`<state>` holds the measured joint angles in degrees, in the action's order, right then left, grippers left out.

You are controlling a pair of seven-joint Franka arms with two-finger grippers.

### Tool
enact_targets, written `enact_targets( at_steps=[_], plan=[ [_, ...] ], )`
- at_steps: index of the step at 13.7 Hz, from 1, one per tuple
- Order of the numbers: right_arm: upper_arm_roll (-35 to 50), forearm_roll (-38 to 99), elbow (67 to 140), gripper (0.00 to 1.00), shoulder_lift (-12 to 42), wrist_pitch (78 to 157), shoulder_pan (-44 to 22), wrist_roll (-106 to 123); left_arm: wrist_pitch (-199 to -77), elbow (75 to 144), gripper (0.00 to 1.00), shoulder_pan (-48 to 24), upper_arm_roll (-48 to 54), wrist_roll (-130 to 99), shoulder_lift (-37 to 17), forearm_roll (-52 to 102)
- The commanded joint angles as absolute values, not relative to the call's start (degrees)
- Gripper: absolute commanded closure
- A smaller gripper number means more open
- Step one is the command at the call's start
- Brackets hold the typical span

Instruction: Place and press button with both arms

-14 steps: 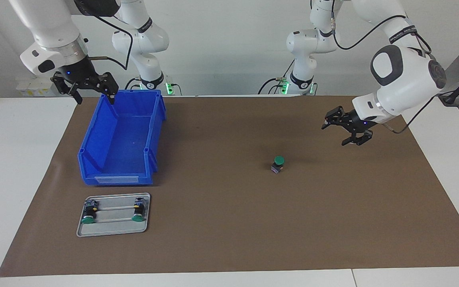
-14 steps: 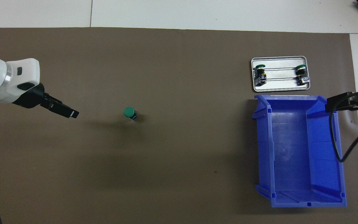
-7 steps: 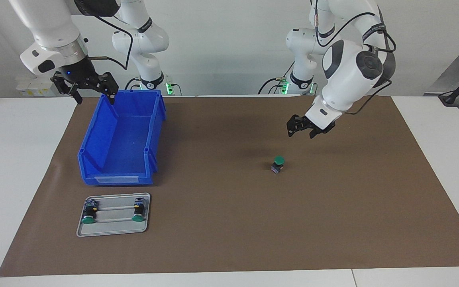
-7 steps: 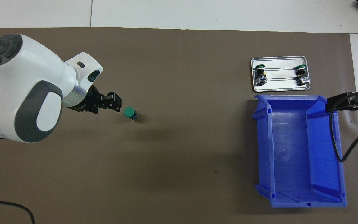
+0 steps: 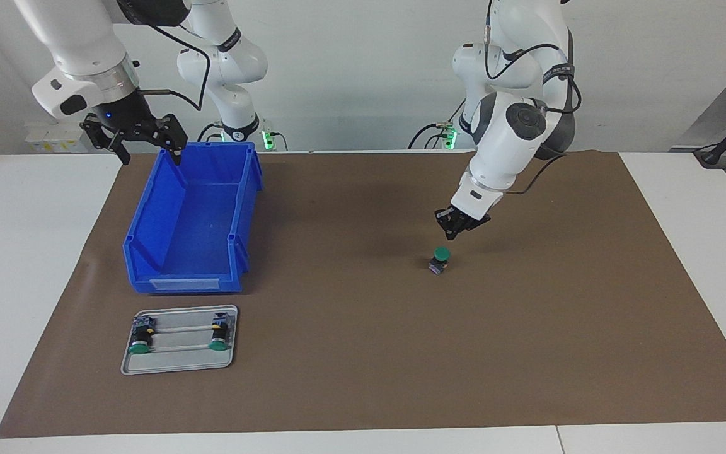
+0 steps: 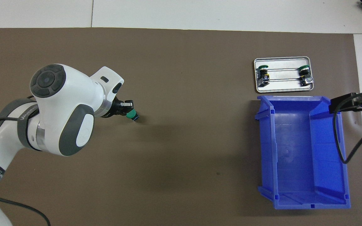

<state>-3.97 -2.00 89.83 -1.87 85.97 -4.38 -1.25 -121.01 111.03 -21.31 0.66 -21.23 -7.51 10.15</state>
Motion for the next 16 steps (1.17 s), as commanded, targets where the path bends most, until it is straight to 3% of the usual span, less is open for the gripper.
enact_targets(
  at_steps=[1,7,16],
  plan=[
    [-3.6,-2.2,91.4,0.0,-3.3,86.7,-4.1,-1.5,-124.4,111.7,1.0,-22.1,-0.1,-22.6,-9.0,7.4],
    [-3.6,-2.1,91.4,0.0,-3.3,86.7,-4.1,-1.5,-131.0,111.6,1.0,-22.1,-0.1,-22.6,-13.0,6.9],
    [-3.6,-2.2,91.4,0.0,-3.3,86.7,-4.1,-1.5,-131.1,112.2,1.0,-22.9,-0.1,-22.6,-13.4,5.7]
  ],
)
